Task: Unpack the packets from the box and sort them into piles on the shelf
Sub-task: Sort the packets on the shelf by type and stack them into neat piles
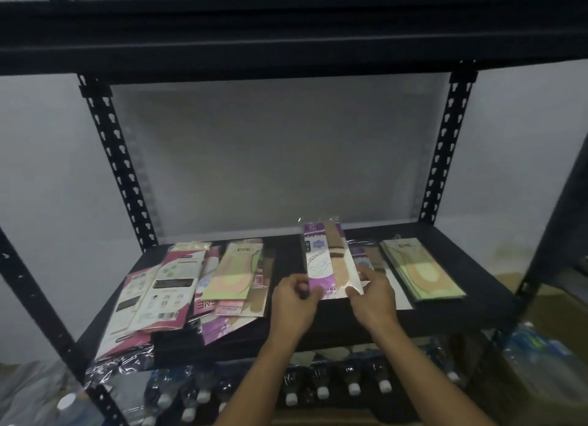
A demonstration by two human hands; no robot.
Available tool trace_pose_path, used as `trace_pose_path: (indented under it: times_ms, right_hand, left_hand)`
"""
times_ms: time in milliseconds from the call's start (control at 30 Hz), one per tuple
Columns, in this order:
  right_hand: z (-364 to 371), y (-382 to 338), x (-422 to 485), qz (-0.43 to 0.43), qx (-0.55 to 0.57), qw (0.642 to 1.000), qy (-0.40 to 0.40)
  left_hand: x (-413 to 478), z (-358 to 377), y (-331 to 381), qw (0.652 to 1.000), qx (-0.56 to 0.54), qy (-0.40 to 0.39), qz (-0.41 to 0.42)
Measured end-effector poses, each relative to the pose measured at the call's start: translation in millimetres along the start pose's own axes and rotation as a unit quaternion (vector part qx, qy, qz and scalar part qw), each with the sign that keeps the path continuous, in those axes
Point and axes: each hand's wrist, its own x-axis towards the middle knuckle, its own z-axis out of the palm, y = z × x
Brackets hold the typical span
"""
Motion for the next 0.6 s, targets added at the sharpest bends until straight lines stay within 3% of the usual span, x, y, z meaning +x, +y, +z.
trace_pose_path:
  times_ms: [300,600]
  right_hand:
    - [-37.3,45.7,17.0,0.034,-0.051,0.997,0.035]
    - [-44.9,80.9,27.7,0.034,-0.185,0.981,0.046]
  left_hand:
    - [5.4,65.7,3.8,0.998,0.041,-0.047,-0.009]
    - [3.0,106.1,-5.3,0.976,0.214,-0.017,0.026]
